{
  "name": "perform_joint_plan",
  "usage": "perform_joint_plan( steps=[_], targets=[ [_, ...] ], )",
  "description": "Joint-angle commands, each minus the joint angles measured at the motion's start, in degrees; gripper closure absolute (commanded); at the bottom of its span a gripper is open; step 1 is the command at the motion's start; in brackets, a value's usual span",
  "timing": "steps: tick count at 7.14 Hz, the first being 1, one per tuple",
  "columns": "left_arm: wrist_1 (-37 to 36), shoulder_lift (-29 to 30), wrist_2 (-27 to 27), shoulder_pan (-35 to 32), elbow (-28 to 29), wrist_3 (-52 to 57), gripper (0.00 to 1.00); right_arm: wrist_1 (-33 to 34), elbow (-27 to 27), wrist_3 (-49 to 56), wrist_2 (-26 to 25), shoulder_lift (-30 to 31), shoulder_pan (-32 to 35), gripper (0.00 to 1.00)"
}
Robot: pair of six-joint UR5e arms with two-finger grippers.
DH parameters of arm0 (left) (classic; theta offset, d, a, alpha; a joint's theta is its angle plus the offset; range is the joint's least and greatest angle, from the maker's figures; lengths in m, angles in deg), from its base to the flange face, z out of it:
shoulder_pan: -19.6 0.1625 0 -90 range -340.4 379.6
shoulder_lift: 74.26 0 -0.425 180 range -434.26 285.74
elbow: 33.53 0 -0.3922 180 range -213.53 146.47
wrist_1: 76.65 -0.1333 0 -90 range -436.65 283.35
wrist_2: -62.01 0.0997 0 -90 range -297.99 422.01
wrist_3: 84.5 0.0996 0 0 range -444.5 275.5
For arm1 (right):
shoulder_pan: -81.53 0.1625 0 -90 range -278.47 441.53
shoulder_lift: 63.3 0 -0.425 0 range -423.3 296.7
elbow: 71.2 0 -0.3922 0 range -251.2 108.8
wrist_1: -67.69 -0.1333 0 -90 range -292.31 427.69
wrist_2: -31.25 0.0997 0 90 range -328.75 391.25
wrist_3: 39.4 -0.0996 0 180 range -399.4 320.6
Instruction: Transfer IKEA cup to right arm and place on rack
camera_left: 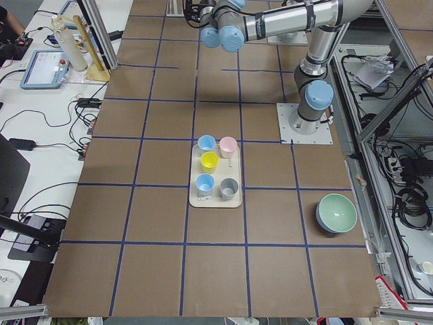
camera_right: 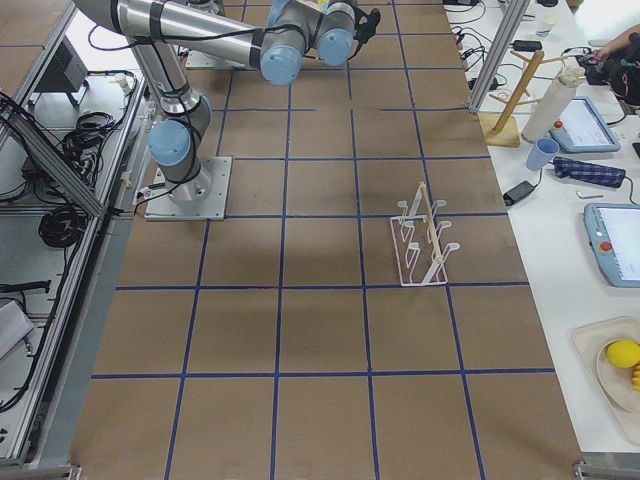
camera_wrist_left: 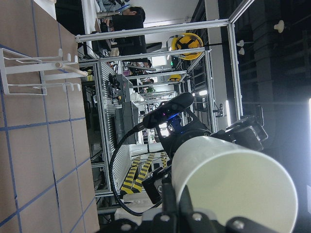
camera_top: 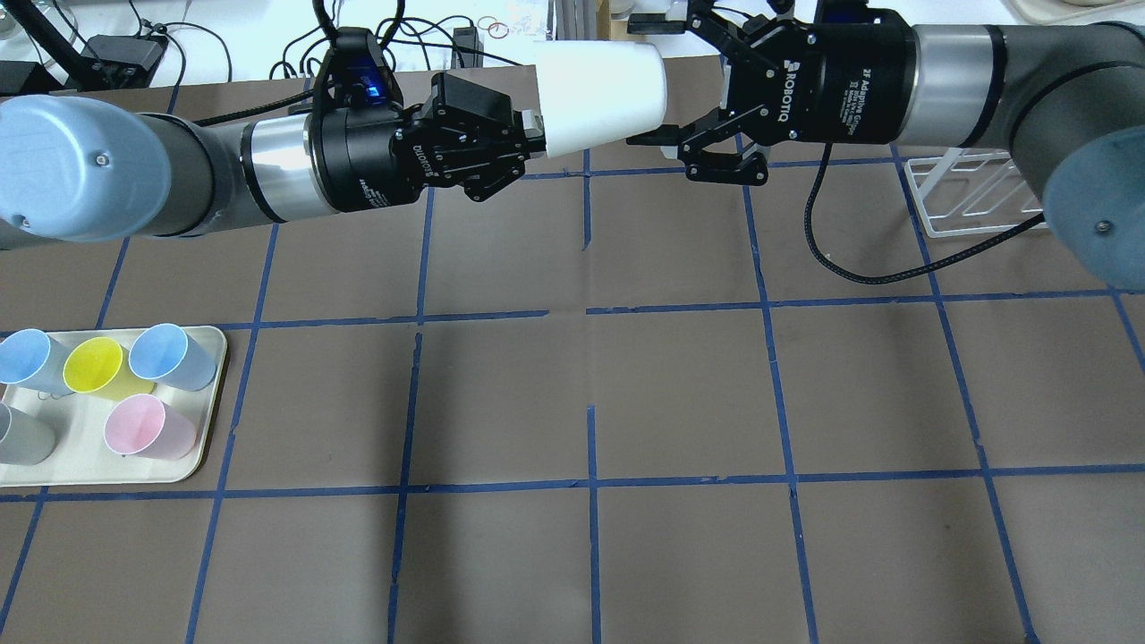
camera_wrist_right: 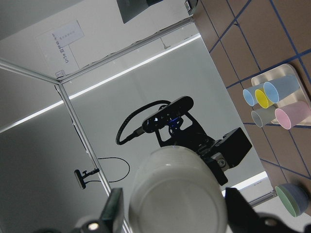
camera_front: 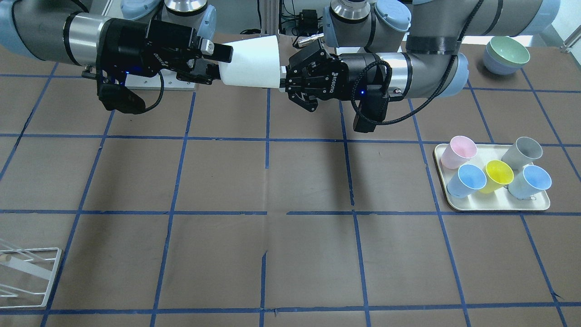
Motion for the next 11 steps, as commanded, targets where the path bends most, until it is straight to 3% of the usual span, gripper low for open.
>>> perform_joint_plan(
  steps=[1,2,3,4,9,11],
  targets=[
    [0.01,-0.08,0.11,-0.02,0.07,0.00,1.00,0.25,0.03,0.64,0.01,0.01,0.02,0.84],
    [0.01,0.10,0.11,-0.02,0.07,0.00,0.91,0.43,0.20,0.73,0.10,0.01,0.02,0.94],
    [0.01,0.27,0.11,-0.02,-0.02,0.00,0.22,0.52,0.64,0.64,0.10,-0.08,0.02,1.00],
    [0.27,0.19,0.29,-0.02,0.07,-0.52,0.00,0.52,0.73,0.46,0.10,-0.08,-0.59,1.00],
    [-0.34,-1.04,2.64,0.41,1.20,-3.94,0.00,0.69,2.40,-0.15,0.19,-0.16,-8.57,1.00],
    [-1.57,-0.88,14.82,1.99,3.04,-5.10,0.00,3.76,2.49,-0.33,-2.42,-0.08,-14.19,1.00]
  ],
)
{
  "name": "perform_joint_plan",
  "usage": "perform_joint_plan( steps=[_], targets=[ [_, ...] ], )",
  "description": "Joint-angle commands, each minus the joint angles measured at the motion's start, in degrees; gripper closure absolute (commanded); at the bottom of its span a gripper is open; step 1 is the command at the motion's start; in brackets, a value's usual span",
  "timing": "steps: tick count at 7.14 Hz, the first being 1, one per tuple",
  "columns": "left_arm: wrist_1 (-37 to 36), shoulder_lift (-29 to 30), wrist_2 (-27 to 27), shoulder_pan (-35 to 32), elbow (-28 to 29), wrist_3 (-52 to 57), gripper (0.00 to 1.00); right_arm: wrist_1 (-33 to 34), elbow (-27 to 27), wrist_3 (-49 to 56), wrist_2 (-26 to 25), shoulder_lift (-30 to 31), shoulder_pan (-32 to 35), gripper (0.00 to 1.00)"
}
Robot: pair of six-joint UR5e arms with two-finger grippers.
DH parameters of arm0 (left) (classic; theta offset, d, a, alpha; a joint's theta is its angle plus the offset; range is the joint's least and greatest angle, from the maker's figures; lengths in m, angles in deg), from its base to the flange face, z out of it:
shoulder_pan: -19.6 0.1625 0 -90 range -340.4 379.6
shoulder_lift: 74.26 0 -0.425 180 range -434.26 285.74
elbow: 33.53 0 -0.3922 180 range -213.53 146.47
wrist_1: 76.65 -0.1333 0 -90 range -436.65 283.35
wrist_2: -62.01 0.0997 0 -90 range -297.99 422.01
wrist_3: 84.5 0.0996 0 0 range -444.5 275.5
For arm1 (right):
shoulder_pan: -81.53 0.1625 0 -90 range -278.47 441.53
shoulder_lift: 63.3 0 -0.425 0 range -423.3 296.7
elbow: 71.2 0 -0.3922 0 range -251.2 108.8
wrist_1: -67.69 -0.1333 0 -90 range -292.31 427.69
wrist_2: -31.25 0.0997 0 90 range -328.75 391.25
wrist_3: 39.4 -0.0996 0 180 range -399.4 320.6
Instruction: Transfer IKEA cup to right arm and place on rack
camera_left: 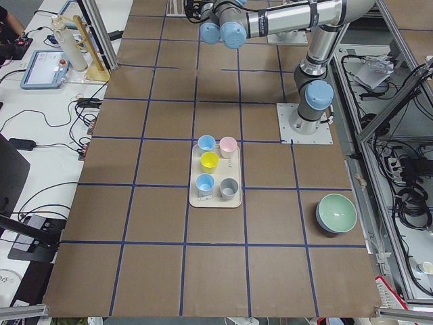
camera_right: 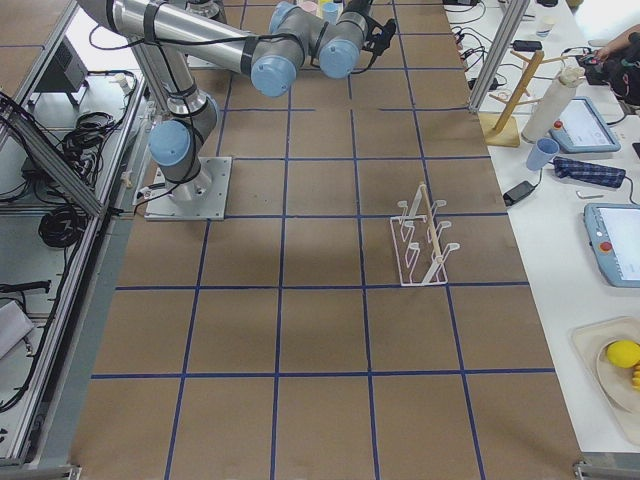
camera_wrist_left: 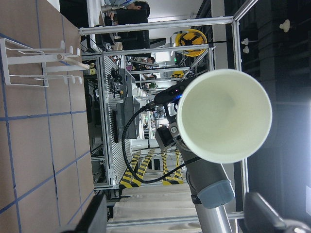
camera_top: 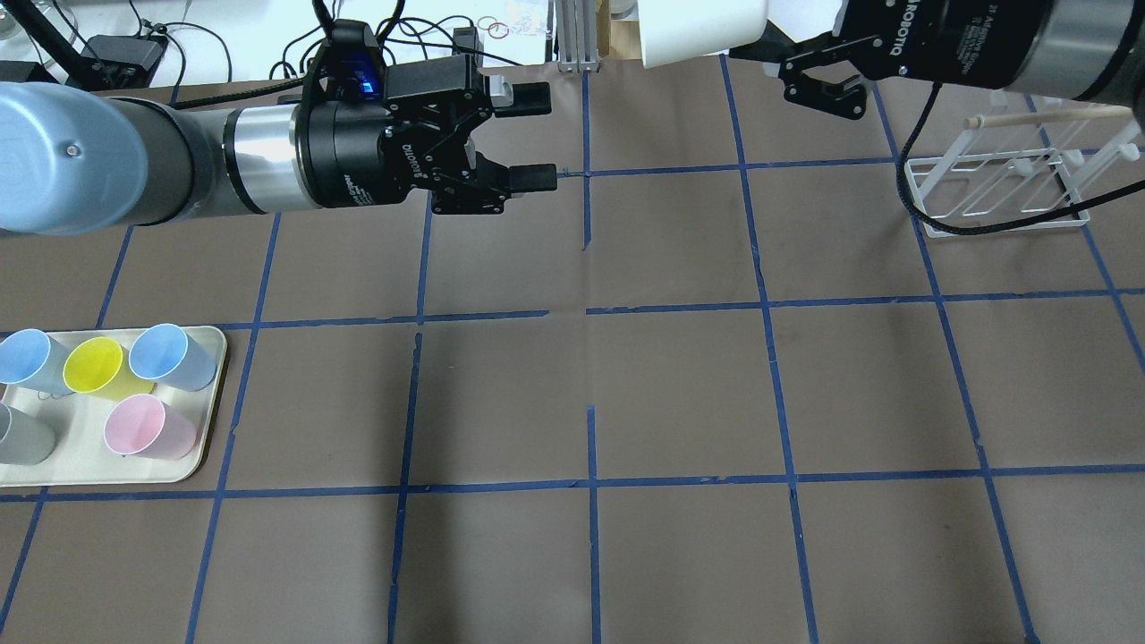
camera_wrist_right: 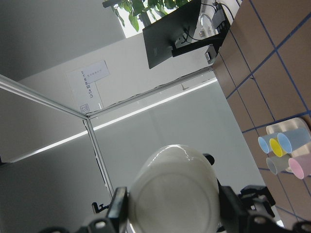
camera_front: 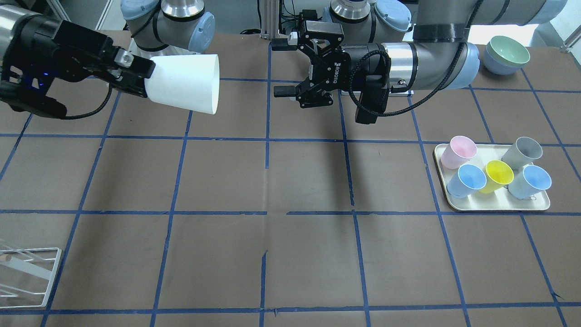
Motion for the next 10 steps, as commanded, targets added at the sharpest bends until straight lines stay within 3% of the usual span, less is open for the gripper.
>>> perform_joint_plan(
  steps=[1,3,4,6,8,9,10],
  targets=[
    [-3.07,0.53,14.36,2.28,2.20,-1.16,0.00,2.89,0.43,-0.01,-7.62,0.07,-4.49,1.00],
    [-20.57,-0.95,40.06,3.70,1.95,-20.03,0.00,3.70,4.71,0.52,-24.30,0.33,-4.50,1.00],
    [-25.98,-1.74,49.07,3.01,1.77,-28.42,0.00,3.70,5.78,2.09,-32.73,0.68,-4.33,1.00],
    [-33.29,-2.71,60.70,1.17,1.95,-41.71,0.00,3.79,5.79,16.43,-48.73,0.08,-4.33,1.00],
    [-42.34,-3.51,75.72,-4.97,2.38,-56.20,0.00,7.01,5.97,31.73,-65.77,0.07,-4.33,1.00],
    [-44.47,-3.77,79.53,-6.04,2.73,-59.32,0.00,10.00,5.97,36.07,-72.21,-0.02,-4.33,1.00],
    [-48.58,-4.12,81.92,-6.14,2.56,-59.70,0.00,12.90,5.97,38.64,-73.06,-0.19,-4.42,1.00]
  ],
)
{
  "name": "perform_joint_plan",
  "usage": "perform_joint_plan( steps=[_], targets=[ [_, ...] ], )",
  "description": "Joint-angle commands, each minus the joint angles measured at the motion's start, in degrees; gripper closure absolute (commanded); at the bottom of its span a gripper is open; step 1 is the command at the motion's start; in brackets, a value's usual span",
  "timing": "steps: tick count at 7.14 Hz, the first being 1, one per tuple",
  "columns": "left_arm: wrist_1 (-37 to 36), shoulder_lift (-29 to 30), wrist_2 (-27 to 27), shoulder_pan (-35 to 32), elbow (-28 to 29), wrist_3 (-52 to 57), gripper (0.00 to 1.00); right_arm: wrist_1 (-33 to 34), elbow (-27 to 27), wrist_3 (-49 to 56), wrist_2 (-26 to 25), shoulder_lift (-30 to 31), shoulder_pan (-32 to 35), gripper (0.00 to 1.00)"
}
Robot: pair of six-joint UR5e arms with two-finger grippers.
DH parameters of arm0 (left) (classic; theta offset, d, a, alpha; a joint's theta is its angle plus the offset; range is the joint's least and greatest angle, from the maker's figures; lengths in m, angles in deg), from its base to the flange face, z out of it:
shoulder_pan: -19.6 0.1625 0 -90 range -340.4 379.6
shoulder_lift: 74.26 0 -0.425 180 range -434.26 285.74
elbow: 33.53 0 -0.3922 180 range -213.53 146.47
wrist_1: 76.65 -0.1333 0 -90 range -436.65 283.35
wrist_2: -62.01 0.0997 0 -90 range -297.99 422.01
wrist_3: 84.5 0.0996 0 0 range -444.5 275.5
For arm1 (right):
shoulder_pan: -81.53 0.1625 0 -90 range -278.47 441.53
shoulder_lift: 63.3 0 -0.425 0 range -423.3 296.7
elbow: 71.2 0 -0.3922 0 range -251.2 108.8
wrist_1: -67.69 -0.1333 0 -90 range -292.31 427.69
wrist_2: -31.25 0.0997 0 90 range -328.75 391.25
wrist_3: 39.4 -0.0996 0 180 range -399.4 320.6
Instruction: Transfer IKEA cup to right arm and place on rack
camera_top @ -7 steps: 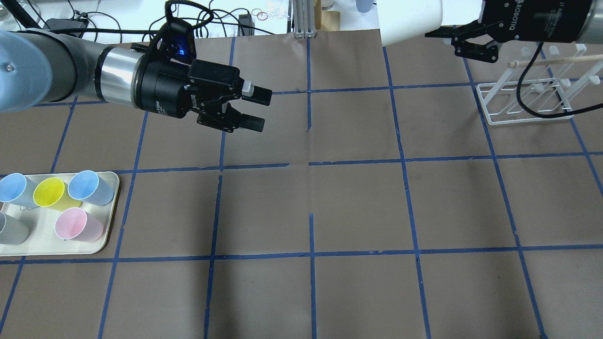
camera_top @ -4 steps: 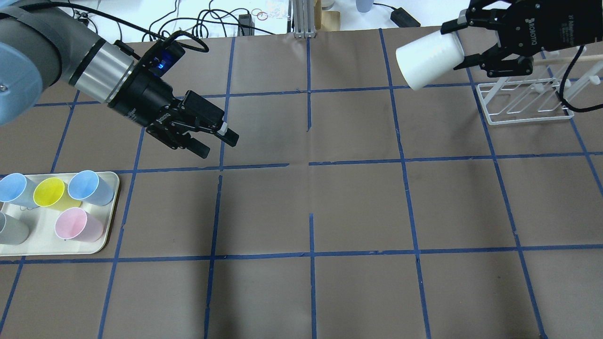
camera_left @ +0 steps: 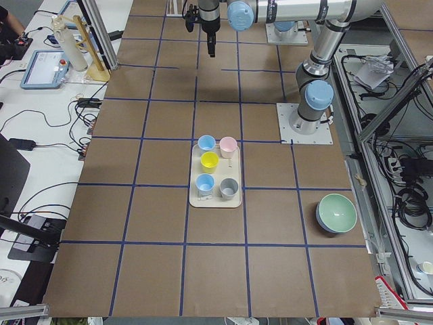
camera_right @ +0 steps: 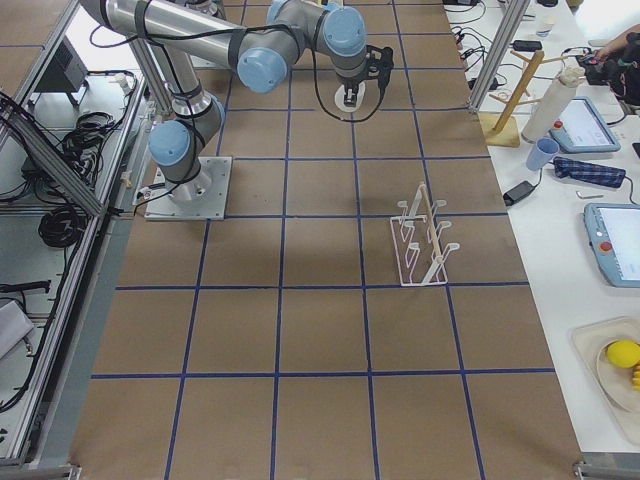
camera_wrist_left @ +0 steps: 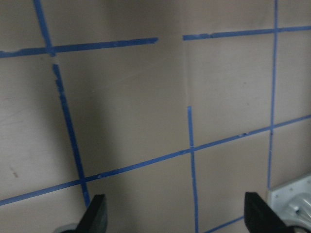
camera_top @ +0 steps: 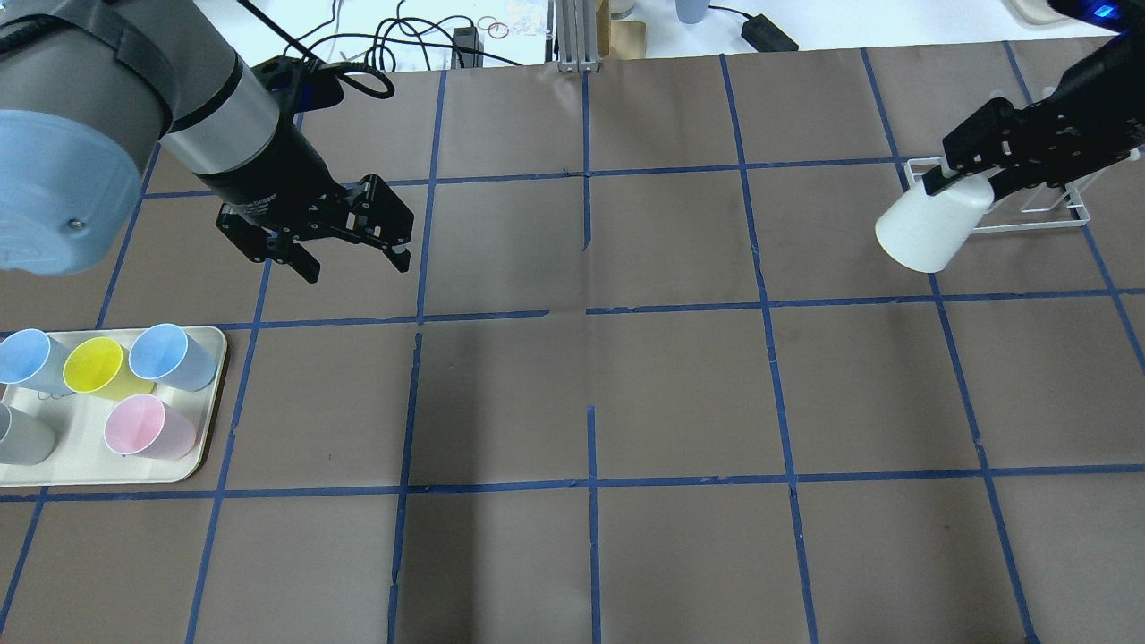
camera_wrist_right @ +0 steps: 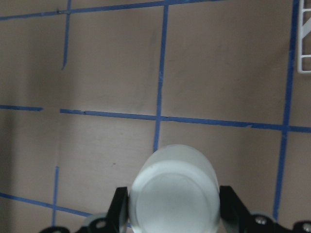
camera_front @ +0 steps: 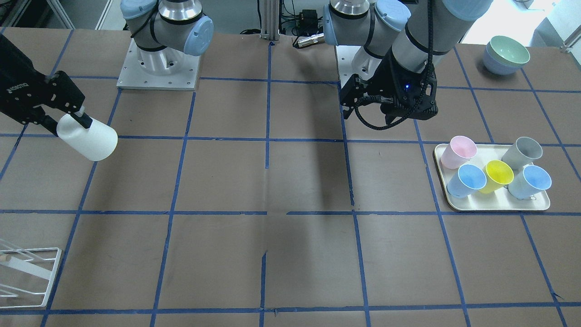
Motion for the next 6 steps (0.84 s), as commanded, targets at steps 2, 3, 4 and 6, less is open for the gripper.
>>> perform_joint_plan(
  steps=[2,3,4,6],
  targets=[
    [-4.96,-0.59,5.06,-0.27,0.19,-2.10,0.00,14.61,0.18,11.75,-9.36,-4.80,-0.33,1.00],
    [-5.14,-0.85,4.89,-0.35,0.37,-2.10,0.00,16.94,0.27,12.68,-9.38,-6.31,-1.11,1.00],
    [-5.31,-1.03,5.15,-0.18,0.19,-2.02,0.00,17.14,0.45,12.86,-8.69,-6.50,-2.86,1.00],
    [-5.31,-1.03,6.11,0.00,0.45,-1.84,0.00,21.69,0.80,12.69,-8.59,-8.42,-4.19,1.00]
  ],
)
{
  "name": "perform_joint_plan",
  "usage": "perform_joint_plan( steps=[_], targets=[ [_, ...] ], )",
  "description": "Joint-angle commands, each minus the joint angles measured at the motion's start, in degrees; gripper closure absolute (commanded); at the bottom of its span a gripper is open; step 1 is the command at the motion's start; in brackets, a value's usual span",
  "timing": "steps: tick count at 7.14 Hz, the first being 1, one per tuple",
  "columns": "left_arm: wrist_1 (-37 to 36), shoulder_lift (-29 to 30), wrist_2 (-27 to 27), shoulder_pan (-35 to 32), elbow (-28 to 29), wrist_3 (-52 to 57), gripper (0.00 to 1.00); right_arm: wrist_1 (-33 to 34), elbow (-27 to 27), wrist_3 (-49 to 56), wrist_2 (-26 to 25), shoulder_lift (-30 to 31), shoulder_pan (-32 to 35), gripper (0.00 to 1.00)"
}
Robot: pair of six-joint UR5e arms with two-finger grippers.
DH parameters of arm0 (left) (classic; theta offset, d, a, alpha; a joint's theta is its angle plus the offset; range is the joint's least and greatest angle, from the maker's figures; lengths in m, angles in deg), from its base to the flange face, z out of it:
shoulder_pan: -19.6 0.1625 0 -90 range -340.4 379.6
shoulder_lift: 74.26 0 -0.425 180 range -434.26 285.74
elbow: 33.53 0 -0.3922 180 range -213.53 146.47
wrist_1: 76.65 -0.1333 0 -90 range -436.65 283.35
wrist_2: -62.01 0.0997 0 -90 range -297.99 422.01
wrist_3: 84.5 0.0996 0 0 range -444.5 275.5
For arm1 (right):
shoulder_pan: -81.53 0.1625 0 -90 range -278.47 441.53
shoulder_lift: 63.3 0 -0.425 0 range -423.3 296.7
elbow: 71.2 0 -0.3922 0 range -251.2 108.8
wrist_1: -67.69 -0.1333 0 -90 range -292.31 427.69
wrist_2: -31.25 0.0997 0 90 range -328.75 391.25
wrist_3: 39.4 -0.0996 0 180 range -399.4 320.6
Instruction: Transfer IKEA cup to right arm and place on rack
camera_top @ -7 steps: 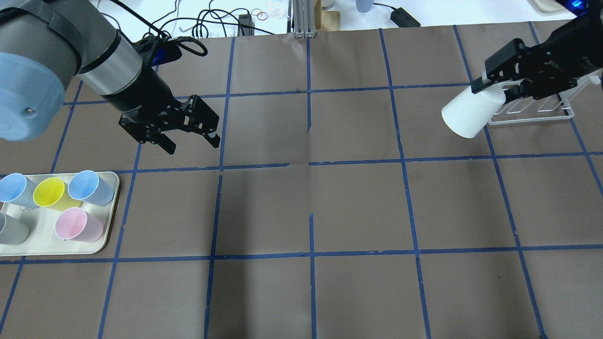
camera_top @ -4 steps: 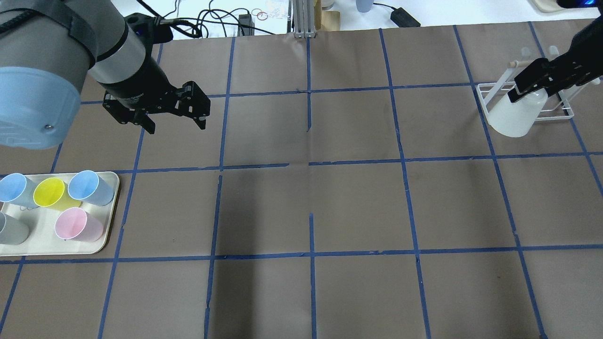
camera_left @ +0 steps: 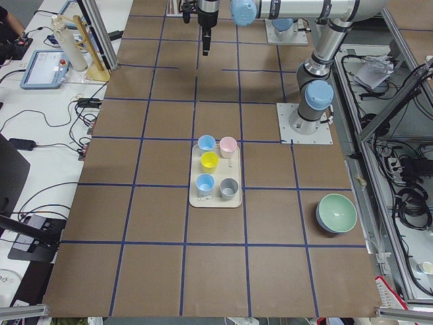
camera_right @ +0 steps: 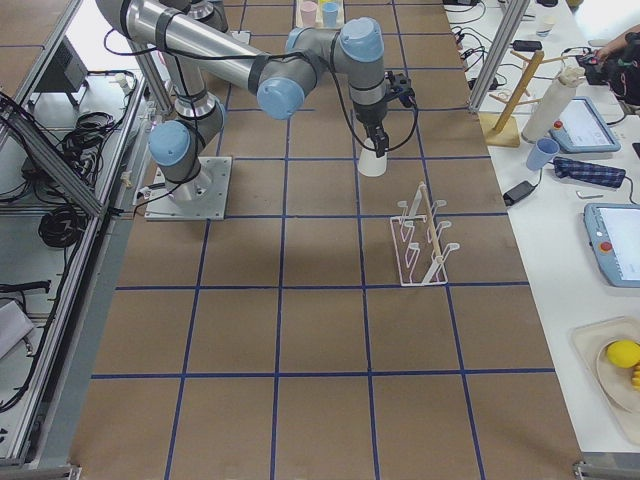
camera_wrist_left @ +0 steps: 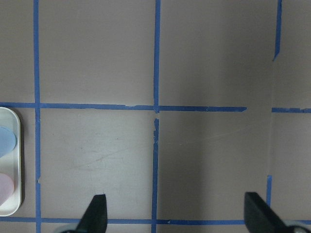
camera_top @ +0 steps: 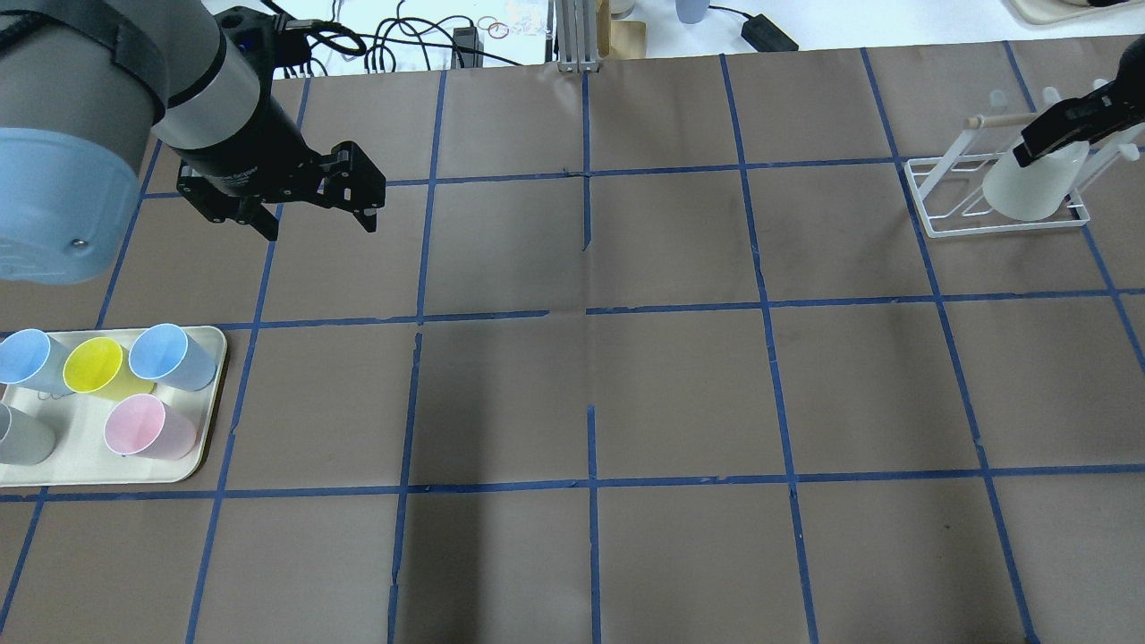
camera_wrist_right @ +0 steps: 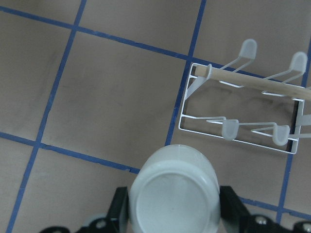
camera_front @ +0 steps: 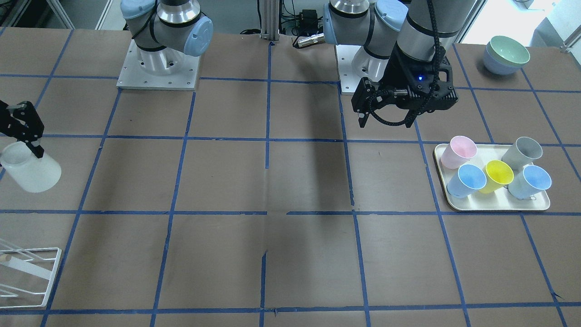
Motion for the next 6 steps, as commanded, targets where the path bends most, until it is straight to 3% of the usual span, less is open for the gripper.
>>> perform_joint_plan(
  steps=[1,6],
  targets=[
    [-0.04,-0.13,0.74,0.12,0.06,0.15,0.00,4.80,0.53,-0.09,1.33,-2.80,-0.90,1.00],
    [1.28,-0.75,0.74,0.73,1.11,2.52,0.00,7.28,4.57,-0.09,1.95,-9.48,-1.08,1.00]
  ],
)
